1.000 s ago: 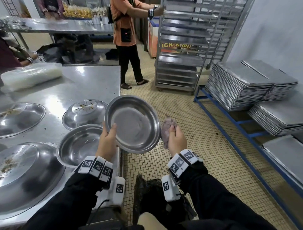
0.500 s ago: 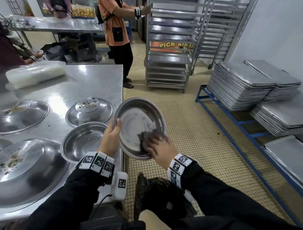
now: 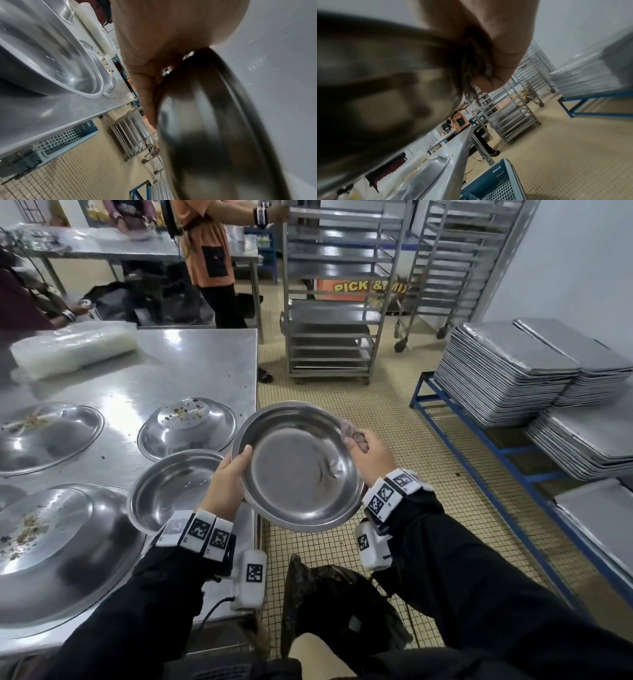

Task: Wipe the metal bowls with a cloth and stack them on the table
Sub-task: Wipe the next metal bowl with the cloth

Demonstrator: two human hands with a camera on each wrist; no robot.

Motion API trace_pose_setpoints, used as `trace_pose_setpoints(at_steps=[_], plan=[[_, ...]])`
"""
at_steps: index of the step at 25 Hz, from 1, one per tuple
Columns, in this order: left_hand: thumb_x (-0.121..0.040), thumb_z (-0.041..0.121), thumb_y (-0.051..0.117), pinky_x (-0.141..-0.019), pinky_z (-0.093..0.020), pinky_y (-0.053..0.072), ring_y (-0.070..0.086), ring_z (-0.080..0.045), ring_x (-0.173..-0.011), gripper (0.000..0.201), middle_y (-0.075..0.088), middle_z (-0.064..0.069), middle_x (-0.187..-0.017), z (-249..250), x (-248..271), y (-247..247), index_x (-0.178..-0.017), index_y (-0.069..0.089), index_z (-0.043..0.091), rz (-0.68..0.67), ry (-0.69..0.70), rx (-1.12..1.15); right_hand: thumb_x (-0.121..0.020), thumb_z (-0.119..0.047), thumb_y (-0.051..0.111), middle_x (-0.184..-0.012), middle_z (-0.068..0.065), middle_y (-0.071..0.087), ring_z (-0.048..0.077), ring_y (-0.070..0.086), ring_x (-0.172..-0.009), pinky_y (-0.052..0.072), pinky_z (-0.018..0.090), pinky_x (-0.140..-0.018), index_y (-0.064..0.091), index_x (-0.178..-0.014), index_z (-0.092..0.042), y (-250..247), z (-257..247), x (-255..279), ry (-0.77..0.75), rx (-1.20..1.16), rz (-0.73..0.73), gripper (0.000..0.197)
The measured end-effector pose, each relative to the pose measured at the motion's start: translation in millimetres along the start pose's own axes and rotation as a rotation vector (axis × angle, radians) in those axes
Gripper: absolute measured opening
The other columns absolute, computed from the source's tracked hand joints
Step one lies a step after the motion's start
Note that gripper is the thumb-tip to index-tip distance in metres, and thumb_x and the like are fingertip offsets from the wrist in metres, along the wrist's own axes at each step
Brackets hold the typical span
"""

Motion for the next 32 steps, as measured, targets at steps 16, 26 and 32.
trace_pose_setpoints(at_steps=[16,26,32], plan=[[-0.096,0.034,0.045,-0.089,-0.05,0.05,0.066,-0.036,-0.098,0.042,0.069,-0.021,-0.108,-22.4,-3.5,12.2,-0.112,0.068,0.002,-0.135,-0.124,0.065,-0.097,-0.04,0.046,-0.093,-0.005,0.062,0.013,0.061,-0.079,0.047,0.027,-0.063,0.054,-0.114,-0.02,-19.7,2.1,25.0,0.048,-0.169,-0.058,0.027],[-0.075,0.045,0.065,-0.078,-0.046,0.05,0.062,-0.032,-0.089,0.076,0.063,-0.02,-0.114,-15.8,-5.1,26.6,-0.135,0.045,0.004,-0.106,-0.02,0.038,-0.098,-0.036,0.045,-0.096,-0.002,0.061,0.015,0.062,-0.085,0.053,0.032,-0.074,0.053,-0.111,-0.019,-22.9,21.9,38.1,0.208,-0.304,0.074,0.023],[-0.097,0.027,0.039,-0.084,-0.044,0.05,0.065,-0.028,-0.092,0.035,0.072,-0.009,-0.093,0.7,-2.8,32.6,-0.103,0.069,0.01,-0.205,0.009,0.032,-0.097,-0.047,0.04,-0.096,-0.004,0.06,0.011,0.058,-0.082,0.049,0.029,-0.071,0.052,-0.109,-0.022,-33.5,-6.4,25.7,0.099,-0.153,-0.076,0.03]])
Point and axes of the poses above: each hand's wrist, its own x-axis away from the middle knuckle, its own y-axis out of the palm, z = x × y, the point moved 9 cm from there along -x, towards the middle knuckle
